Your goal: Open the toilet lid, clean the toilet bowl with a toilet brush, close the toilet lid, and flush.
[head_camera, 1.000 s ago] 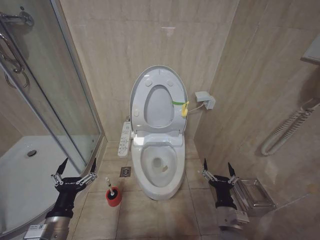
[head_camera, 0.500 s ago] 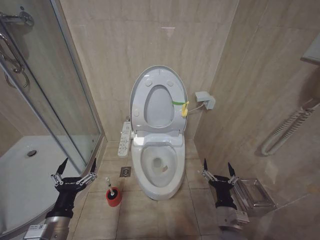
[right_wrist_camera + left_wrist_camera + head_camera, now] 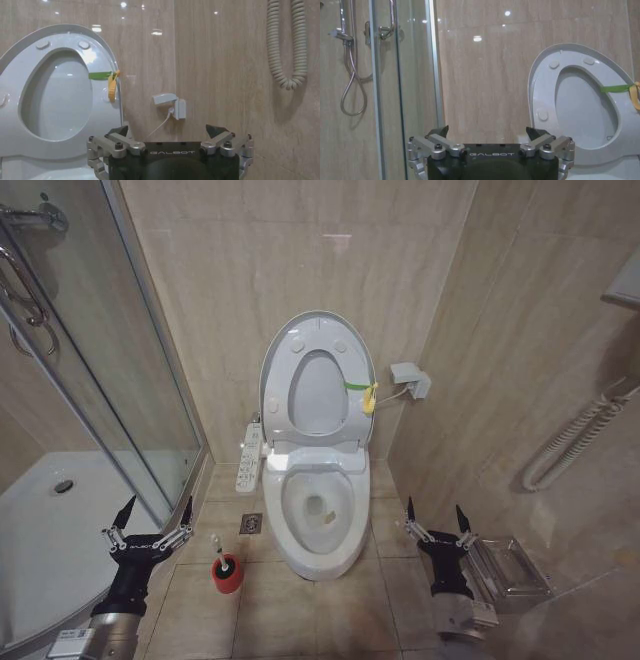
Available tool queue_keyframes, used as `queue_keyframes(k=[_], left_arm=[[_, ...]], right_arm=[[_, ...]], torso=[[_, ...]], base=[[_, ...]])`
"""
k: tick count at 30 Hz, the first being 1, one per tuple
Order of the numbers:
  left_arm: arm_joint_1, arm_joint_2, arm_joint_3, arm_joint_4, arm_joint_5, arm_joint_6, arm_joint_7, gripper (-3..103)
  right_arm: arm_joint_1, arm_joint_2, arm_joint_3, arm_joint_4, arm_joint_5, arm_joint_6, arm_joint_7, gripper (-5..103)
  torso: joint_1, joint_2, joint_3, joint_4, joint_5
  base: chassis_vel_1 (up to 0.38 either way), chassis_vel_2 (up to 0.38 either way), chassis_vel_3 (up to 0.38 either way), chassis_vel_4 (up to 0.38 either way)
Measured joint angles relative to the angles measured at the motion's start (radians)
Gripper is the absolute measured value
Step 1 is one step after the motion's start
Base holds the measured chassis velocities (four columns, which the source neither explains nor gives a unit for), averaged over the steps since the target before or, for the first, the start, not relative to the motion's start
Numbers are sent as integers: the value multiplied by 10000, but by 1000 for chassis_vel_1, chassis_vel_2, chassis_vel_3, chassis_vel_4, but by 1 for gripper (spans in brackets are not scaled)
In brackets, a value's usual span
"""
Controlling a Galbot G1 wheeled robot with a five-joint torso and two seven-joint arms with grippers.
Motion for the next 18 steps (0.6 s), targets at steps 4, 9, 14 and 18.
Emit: queue_keyframes(k=[4,9,14,18], left_arm=[[0,0,0,0,0,0,0,100],[0,0,0,0,0,0,0,100],[0,0,0,0,0,0,0,100],[0,0,0,0,0,0,0,100]], right_arm=[[0,0,0,0,0,0,0,100],[0,0,0,0,0,0,0,100],[0,0,0,0,0,0,0,100],[0,0,0,0,0,0,0,100]], torso=[[0,0,0,0,0],[0,0,0,0,0],[0,0,0,0,0],[0,0,0,0,0]], base=[[0,0,0,0],[0,0,0,0],[0,0,0,0],[0,0,0,0]])
